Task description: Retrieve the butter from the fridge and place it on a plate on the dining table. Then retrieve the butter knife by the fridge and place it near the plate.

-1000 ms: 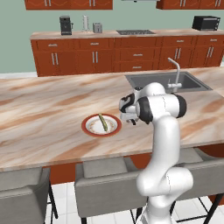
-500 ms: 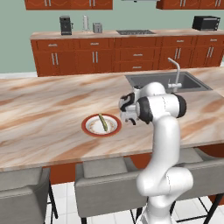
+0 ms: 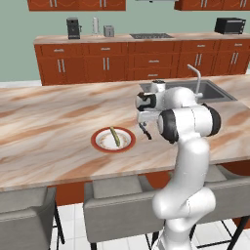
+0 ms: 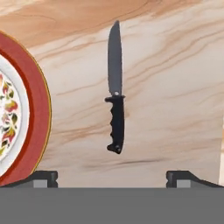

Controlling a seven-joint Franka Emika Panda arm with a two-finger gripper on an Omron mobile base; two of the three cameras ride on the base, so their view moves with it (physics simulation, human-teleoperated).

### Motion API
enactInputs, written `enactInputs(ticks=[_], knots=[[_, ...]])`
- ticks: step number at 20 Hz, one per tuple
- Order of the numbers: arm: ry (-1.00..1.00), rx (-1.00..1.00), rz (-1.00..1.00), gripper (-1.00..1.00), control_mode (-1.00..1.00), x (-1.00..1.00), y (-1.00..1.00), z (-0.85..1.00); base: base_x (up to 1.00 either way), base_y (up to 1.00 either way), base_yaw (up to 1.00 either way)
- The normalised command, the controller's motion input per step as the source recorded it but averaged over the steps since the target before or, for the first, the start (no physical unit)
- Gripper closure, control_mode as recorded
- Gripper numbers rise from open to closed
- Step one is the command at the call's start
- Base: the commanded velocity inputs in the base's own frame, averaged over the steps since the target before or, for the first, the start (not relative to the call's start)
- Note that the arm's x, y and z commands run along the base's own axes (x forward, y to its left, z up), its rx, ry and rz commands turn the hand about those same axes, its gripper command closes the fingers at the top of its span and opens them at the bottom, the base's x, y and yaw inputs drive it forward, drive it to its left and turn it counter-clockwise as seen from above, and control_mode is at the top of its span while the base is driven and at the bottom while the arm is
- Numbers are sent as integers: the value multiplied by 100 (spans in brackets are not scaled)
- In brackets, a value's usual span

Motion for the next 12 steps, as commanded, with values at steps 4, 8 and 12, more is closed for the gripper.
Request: enactInputs(ticks=[4, 8, 12], knots=[[0, 0, 0, -100, -100, -91, 0, 83, 0, 0, 0], [-7, 0, 0, -100, -100, -100, 0, 62, 0, 0, 0], [-14, -4, 2, -100, -100, -100, 12, 52, 0, 0, 0]])
